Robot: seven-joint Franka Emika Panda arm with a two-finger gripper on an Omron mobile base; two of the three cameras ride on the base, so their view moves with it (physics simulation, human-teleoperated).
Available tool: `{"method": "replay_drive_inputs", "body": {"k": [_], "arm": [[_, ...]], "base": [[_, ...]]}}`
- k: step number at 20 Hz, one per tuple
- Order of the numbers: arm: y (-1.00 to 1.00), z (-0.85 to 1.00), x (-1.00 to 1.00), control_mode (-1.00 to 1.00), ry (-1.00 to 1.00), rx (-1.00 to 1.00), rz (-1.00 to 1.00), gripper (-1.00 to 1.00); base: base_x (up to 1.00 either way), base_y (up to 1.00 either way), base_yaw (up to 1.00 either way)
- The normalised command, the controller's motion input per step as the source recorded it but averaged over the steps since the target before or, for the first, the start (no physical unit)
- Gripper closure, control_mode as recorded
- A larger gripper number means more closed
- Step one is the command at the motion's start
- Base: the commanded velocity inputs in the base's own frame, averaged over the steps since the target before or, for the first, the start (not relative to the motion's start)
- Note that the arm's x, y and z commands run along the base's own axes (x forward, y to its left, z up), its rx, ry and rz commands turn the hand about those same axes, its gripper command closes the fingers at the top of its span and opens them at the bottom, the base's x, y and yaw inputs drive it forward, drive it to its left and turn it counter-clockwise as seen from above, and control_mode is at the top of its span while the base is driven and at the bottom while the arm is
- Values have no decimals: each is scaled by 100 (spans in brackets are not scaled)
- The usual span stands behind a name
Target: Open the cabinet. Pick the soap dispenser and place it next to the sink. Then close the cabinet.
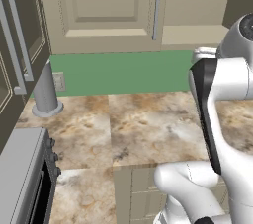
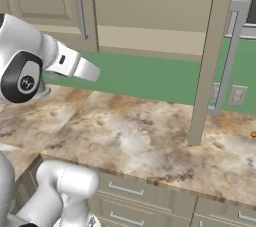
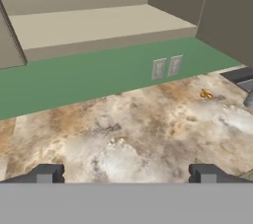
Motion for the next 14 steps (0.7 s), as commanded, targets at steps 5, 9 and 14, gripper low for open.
{"method": "replay_drive_inputs", "body": {"k": [5, 9, 14], "arm": [[-7, -4, -19, -100, 3, 0, 0, -100], [-7, -2, -25, -100, 0, 0, 0, -100], [-5, 0, -34, -100, 0, 0, 0, -100]], "base": [[0, 0, 0], [0, 0, 0], [0, 0, 0]]}}
